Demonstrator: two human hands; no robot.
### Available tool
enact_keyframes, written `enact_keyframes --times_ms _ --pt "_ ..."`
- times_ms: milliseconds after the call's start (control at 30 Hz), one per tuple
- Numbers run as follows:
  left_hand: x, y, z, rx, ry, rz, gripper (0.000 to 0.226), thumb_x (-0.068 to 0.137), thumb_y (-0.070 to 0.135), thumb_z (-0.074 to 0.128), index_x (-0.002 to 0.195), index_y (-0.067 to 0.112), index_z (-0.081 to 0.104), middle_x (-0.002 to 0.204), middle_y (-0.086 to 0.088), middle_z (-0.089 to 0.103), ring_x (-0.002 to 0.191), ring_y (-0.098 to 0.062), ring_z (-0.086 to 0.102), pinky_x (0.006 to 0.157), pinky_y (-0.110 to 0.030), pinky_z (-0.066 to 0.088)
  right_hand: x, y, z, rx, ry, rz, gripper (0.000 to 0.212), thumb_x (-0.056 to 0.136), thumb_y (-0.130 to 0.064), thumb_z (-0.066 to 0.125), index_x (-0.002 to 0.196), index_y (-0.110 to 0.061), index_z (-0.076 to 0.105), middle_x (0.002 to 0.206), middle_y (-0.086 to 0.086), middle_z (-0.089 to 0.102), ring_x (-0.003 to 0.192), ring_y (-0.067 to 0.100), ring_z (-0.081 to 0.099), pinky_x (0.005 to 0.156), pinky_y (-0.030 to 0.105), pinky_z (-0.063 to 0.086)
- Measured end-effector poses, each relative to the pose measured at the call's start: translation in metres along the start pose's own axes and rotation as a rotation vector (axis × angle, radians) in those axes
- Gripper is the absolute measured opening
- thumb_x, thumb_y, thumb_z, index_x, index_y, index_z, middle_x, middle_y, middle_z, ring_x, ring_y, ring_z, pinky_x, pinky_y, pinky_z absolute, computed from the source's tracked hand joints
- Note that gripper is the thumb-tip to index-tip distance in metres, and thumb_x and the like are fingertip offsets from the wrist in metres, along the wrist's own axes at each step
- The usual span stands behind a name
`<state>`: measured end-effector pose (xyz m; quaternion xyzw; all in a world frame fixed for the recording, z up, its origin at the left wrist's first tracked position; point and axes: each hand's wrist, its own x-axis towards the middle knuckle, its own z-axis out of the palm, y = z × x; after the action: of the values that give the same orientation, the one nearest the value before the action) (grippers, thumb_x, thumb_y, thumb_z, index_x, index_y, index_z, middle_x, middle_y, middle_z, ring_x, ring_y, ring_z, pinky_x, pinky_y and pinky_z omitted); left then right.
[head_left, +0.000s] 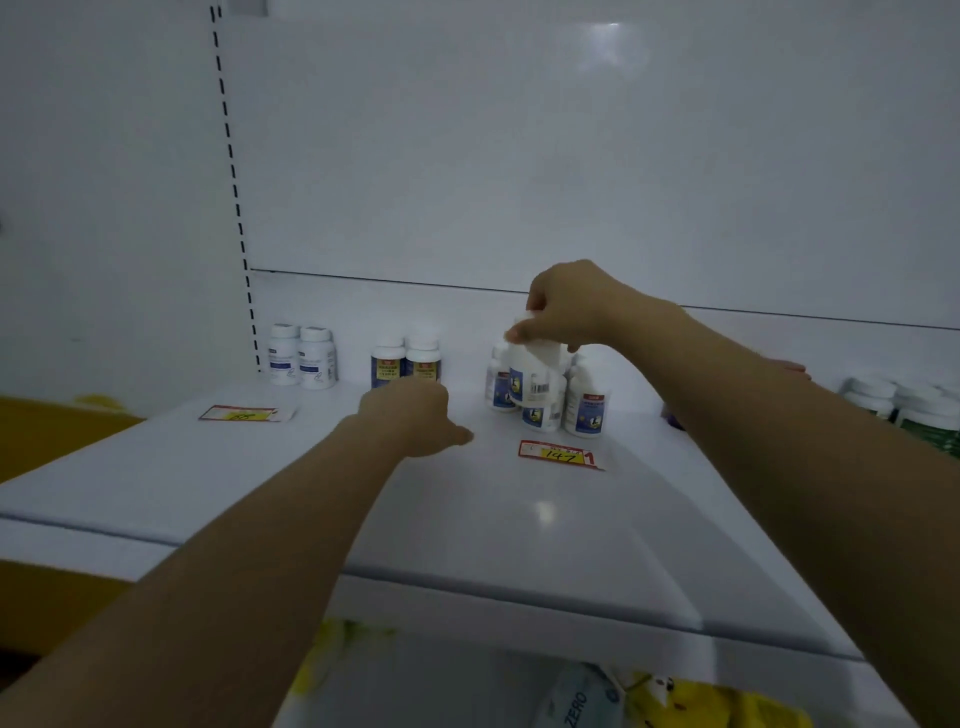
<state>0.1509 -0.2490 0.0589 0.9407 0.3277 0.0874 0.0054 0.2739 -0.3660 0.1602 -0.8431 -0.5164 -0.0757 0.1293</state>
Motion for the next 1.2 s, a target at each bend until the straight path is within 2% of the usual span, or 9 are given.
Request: enact_keyframes --times_ms 67,200,333,533,633,733,833,1000,1200 --pt "-0.008 -0.006 0.0 -0.008 0.001 -0.026 0.044 0.084 0.059 0.055 0.08 0.015 0.052 0.086 -0.001 0.054 0.08 -0.019 0.053 0.073 -0.031 0.045 -0.001 -0.007 0.003 0.034 -0.053 0.015 0.045 0.085 -0.04 0.067 0.106 0.0 0.062 0.102 0.013 0.067 0.075 0.026 0.07 0.06 0.022 0.051" --pt "-0.026 -0.019 -0.002 -0.036 -0.003 -0.091 0.047 0.086 0.055 0.055 0.107 0.013 0.059 0.1 -0.003 0.057 0.086 -0.019 0.051 0.073 -0.029 0.041 -0.001 -0.026 0.014 0.079 -0.111 -0.007 0.043 0.084 -0.035 0.07 0.107 0.0 0.059 0.106 0.014 0.066 0.075 0.025 0.07 0.061 0.021 0.05" --pt "-0.045 -0.04 -0.009 -0.063 0.019 -0.144 0.047 0.087 0.052 0.056 0.114 0.014 0.056 0.111 -0.006 0.059 0.09 -0.019 0.052 0.074 -0.029 0.041 0.005 -0.058 0.02 0.082 -0.12 -0.087 0.041 0.084 -0.035 0.07 0.105 -0.001 0.061 0.105 0.013 0.068 0.07 0.02 0.065 0.055 0.018 0.044" --pt "-0.087 -0.105 -0.026 -0.079 0.049 -0.252 0.054 0.089 0.05 0.054 0.126 0.011 0.052 0.127 -0.008 0.056 0.112 -0.024 0.053 0.084 -0.032 0.041 0.013 -0.151 0.026 0.079 -0.123 -0.266 0.042 0.086 -0.033 0.066 0.113 0.0 0.064 0.109 0.011 0.069 0.089 0.023 0.069 0.073 0.025 0.049" --pt "-0.115 -0.152 -0.04 -0.055 0.063 -0.34 0.05 0.089 0.048 0.054 0.122 0.011 0.053 0.122 -0.009 0.057 0.104 -0.024 0.054 0.077 -0.03 0.041 0.014 -0.213 0.035 0.073 -0.12 -0.366 0.041 0.087 -0.032 0.065 0.112 0.0 0.065 0.109 0.012 0.069 0.097 0.024 0.067 0.087 0.031 0.049" --pt "-0.149 -0.209 -0.054 -0.027 0.085 -0.452 0.045 0.09 0.047 0.054 0.115 0.01 0.054 0.112 -0.008 0.06 0.089 -0.021 0.052 0.069 -0.029 0.04 0.014 -0.278 0.044 0.115 -0.129 -0.464 0.039 0.086 -0.031 0.066 0.112 -0.001 0.066 0.106 0.012 0.07 0.095 0.024 0.067 0.088 0.032 0.05" --pt "-0.189 -0.268 -0.062 -0.039 0.115 -0.578 0.043 0.089 0.044 0.056 0.115 0.009 0.055 0.105 -0.006 0.058 0.089 -0.021 0.054 0.071 -0.031 0.046 0.011 -0.346 0.058 0.171 -0.148 -0.56 0.039 0.086 -0.03 0.066 0.113 -0.002 0.065 0.106 0.012 0.07 0.095 0.023 0.067 0.086 0.032 0.05" --pt "-0.249 -0.36 -0.047 -0.039 0.097 -0.741 0.028 0.088 0.043 0.056 0.083 0.018 0.044 0.076 0.003 0.043 0.08 -0.019 0.048 0.06 -0.027 0.039 0.009 -0.451 0.094 0.256 -0.204 -0.701 0.038 0.085 -0.028 0.068 0.113 -0.002 0.065 0.108 0.013 0.069 0.095 0.025 0.067 0.086 0.034 0.053" --pt "-0.281 -0.458 -0.011 -0.085 0.014 -0.891 0.03 0.089 0.042 0.056 0.09 0.013 0.048 0.08 0.0 0.046 0.079 -0.02 0.047 0.062 -0.03 0.038 0.03 -0.56 0.157 0.264 -0.294 -0.802 0.041 0.085 -0.029 0.068 0.114 0.0 0.064 0.115 0.015 0.065 0.103 0.027 0.063 0.089 0.037 0.052"
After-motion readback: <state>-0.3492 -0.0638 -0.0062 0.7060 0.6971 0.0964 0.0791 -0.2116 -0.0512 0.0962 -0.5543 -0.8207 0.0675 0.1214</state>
